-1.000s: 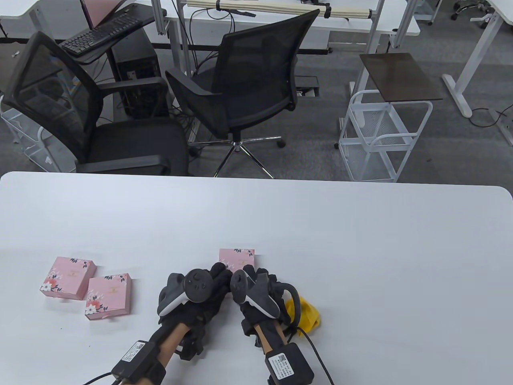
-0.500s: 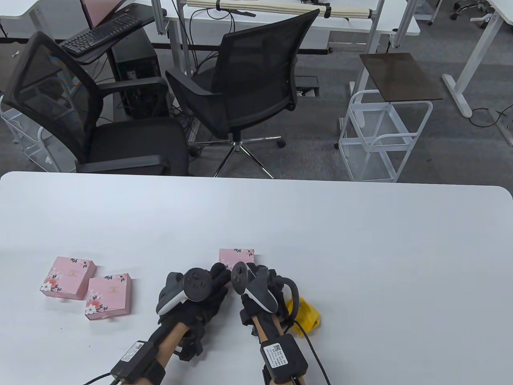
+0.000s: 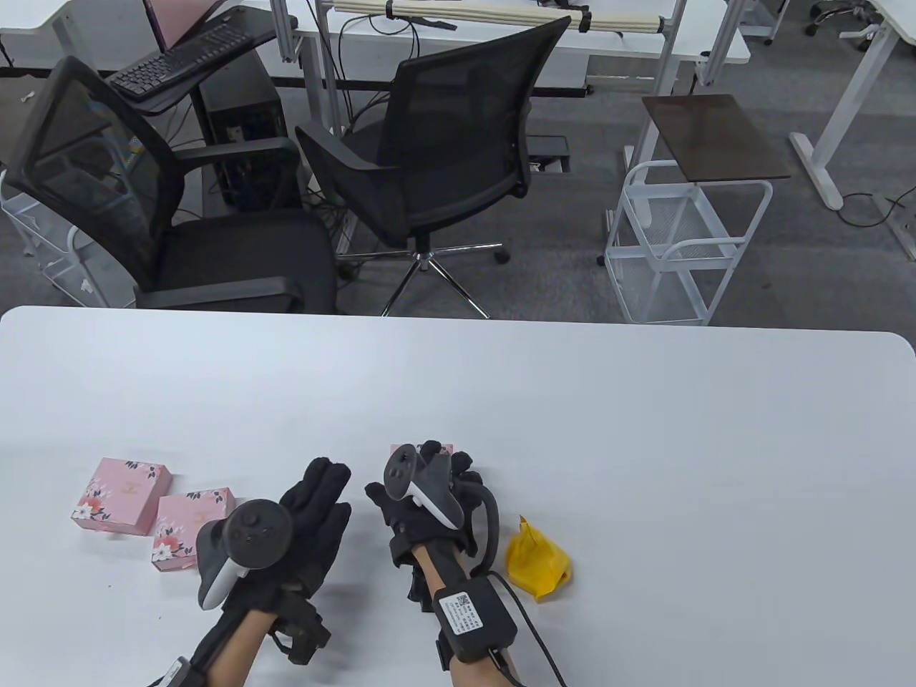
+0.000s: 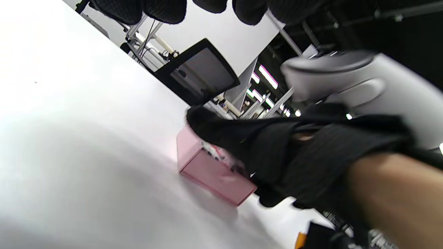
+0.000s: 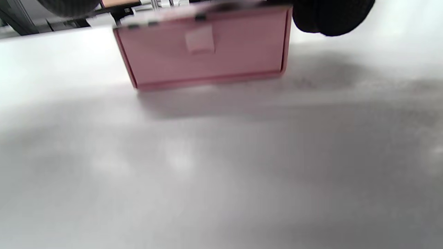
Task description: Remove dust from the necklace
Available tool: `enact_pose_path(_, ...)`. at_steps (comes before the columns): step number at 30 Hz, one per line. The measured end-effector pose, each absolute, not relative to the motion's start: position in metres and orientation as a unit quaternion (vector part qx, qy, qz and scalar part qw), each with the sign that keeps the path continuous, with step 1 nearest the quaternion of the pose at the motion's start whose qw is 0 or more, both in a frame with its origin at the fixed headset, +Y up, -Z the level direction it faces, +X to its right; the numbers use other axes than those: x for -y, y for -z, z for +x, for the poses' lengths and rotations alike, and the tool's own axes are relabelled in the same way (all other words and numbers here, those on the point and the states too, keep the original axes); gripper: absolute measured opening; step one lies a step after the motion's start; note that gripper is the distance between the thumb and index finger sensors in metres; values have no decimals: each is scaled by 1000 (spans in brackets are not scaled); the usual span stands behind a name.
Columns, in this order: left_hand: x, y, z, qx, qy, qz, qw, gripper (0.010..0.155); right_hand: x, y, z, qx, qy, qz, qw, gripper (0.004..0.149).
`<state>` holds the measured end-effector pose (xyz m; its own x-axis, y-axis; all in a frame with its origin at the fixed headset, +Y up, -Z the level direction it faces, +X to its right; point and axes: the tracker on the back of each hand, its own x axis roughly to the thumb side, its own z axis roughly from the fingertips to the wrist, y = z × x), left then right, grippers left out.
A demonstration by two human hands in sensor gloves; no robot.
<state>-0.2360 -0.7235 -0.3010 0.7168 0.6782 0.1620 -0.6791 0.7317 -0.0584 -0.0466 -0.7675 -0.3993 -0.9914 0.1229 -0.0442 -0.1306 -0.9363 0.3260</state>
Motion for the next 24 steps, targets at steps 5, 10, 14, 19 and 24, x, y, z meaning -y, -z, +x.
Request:
enact_pose_path(5,721,297,-237,94,-364,7,927,59,770,402,-50,-129,-989,-40,60,98)
enact_pose_path(10,721,296,-237,94,-361,13,928,59,755,405,-27,-104,-991,-35,80,98)
enact_pose_path(14,722,296,-239,91,-364,12,927,59,730,411,22,-87,-991,-44,92,98)
enact_pose_path(19,724,296,-235,100,-351,-8,931,60,715,413,110,-68,-987,-106,99,98)
enact_pose_path(24,729,298,-233,99,-337,-26,936,61,737,408,184,-97,-973,-178,113,99)
